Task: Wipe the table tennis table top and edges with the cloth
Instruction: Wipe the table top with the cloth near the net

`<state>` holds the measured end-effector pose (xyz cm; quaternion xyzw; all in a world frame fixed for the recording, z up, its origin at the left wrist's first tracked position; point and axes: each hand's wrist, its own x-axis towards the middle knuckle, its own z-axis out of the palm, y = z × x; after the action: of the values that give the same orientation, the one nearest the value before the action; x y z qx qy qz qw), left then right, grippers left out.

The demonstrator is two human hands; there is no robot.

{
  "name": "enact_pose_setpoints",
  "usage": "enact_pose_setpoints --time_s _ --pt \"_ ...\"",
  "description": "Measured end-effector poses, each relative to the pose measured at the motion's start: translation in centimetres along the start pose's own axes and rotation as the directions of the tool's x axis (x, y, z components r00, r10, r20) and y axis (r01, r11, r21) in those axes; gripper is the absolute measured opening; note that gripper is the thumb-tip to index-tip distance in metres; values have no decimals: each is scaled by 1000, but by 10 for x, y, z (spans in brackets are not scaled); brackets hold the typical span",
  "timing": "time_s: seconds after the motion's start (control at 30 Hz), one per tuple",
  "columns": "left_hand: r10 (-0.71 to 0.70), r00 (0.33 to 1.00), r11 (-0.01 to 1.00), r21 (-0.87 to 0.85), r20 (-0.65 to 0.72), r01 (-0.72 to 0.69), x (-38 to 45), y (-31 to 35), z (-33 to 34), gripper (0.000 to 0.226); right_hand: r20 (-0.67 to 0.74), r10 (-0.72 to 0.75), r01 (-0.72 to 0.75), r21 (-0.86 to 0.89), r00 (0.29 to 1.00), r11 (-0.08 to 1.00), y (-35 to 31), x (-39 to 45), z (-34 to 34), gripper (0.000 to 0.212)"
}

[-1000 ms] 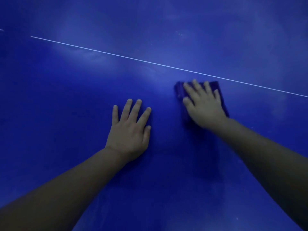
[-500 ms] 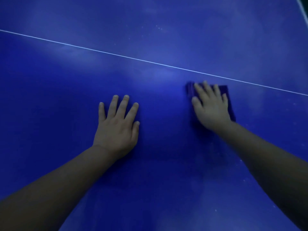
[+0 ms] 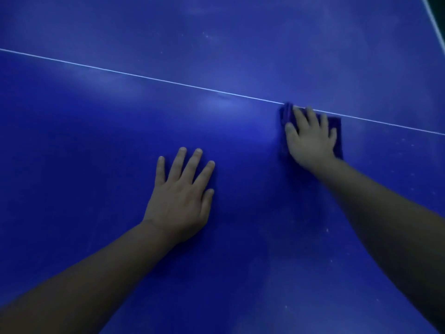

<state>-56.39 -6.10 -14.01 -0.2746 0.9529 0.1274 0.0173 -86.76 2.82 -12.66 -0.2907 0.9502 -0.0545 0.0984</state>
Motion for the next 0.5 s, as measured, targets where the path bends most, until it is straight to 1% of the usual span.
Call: enact_pose_setpoints --time_s 0.03,0.07,0.1,0.13,0.17,0.2,0.23,0.27,0.3,0.33,0.4,0.43,0.47,0.5 --pt "-4 1000 1000 1 -3 4 0 1 0 62 -3 38 -38 13 999 999 -17 15 -1 58" --pt "-9 1000 1000 3 -7 9 0 2 0 62 2 21 -21 8 1000 1000 -34 21 1 59" --pt "-15 1000 1000 4 -14 15 0 4 1 62 8 -59 59 -1 998 998 -50 17 5 59" --pt "-22 1000 1000 2 -19 22 0 5 1 61 8 -180 180 -20 984 984 -58 2 11 58" --pt "-30 999 1000 -1 -24 30 -1 6 1 61 12 -323 323 -38 946 946 -58 -24 17 59" --pt "-35 999 999 -4 -31 35 -1 7 2 61 36 -459 460 -60 888 886 -47 -54 21 59" --pt "-38 999 999 -6 -38 37 0 8 2 61 66 -550 553 -65 833 830 -27 -81 23 60" --pt "-36 999 999 -5 -39 36 -1 7 1 61 89 -575 581 -63 813 812 -2 -97 20 61" --pt "-31 999 1000 -6 -34 30 -1 7 1 61 90 -543 549 -77 835 832 23 -97 14 62" --pt "-28 999 1000 -8 -29 27 -1 6 1 61 70 -462 467 -94 884 879 44 -83 6 63" --pt "-31 999 1000 -7 -35 30 -2 5 0 61 30 -193 195 -71 981 978 58 -38 -9 61" --pt "-29 999 1000 -6 -38 29 -3 5 0 61 18 -62 62 -25 998 998 52 -15 -11 60" --pt "-29 999 1000 -7 -37 29 -3 5 0 61 19 30 -31 12 999 999 38 0 -10 60" --pt "-32 999 999 -7 -36 32 -3 6 0 61 13 58 -58 19 998 998 19 3 -6 60"
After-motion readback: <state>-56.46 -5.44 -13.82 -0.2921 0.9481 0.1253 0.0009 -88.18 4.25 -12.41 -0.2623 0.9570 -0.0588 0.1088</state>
